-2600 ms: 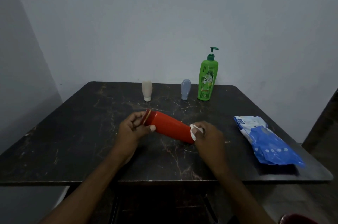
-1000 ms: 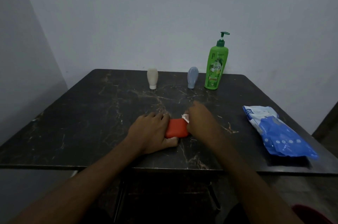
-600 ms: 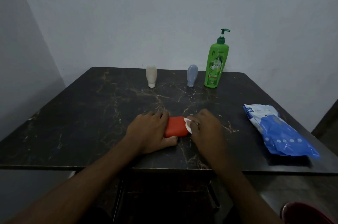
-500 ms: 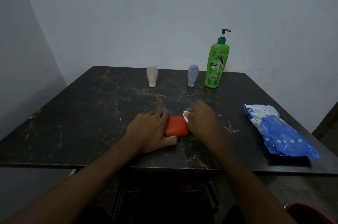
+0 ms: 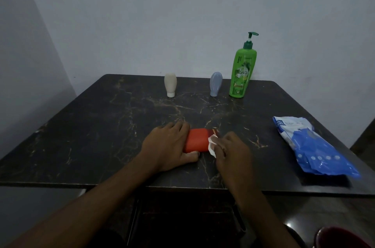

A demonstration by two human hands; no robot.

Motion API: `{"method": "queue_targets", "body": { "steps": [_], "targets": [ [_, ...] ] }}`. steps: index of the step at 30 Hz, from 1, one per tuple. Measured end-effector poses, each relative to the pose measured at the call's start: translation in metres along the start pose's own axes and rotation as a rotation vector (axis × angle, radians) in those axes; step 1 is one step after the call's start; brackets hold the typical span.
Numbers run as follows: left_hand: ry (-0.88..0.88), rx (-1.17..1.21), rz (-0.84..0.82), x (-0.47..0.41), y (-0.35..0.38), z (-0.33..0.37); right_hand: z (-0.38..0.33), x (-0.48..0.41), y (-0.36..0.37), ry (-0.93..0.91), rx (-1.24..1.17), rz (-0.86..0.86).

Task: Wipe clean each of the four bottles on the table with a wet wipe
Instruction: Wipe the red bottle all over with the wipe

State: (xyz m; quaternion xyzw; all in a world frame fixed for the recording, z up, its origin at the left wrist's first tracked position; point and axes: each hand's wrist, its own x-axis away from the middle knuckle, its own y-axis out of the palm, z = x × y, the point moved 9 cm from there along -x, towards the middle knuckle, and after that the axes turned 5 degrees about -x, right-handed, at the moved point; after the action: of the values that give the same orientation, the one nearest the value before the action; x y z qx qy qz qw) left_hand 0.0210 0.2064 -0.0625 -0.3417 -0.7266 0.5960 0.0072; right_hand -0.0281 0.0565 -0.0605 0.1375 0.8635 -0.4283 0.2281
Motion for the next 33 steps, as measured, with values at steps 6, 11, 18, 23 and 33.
{"method": "queue_targets", "body": {
  "steps": [6,11,18,23,33],
  "targets": [
    [-0.005,0.000,0.089,0.004,-0.012,0.004,-0.005,-0.046,0.009,0.052,0.158,-0.134],
    [-0.011,0.030,0.135,0.008,-0.018,0.002,-0.018,-0.045,0.008,0.055,0.214,-0.167],
    [0.009,0.032,0.163,0.008,-0.022,0.005,-0.018,-0.039,-0.002,0.004,0.245,-0.193],
    [0.022,0.027,0.159,0.009,-0.020,0.007,-0.004,-0.039,-0.002,0.073,0.284,-0.230],
    [-0.001,0.061,-0.002,0.003,0.000,0.004,-0.007,0.003,-0.013,-0.003,0.050,-0.052]
  ]
}}
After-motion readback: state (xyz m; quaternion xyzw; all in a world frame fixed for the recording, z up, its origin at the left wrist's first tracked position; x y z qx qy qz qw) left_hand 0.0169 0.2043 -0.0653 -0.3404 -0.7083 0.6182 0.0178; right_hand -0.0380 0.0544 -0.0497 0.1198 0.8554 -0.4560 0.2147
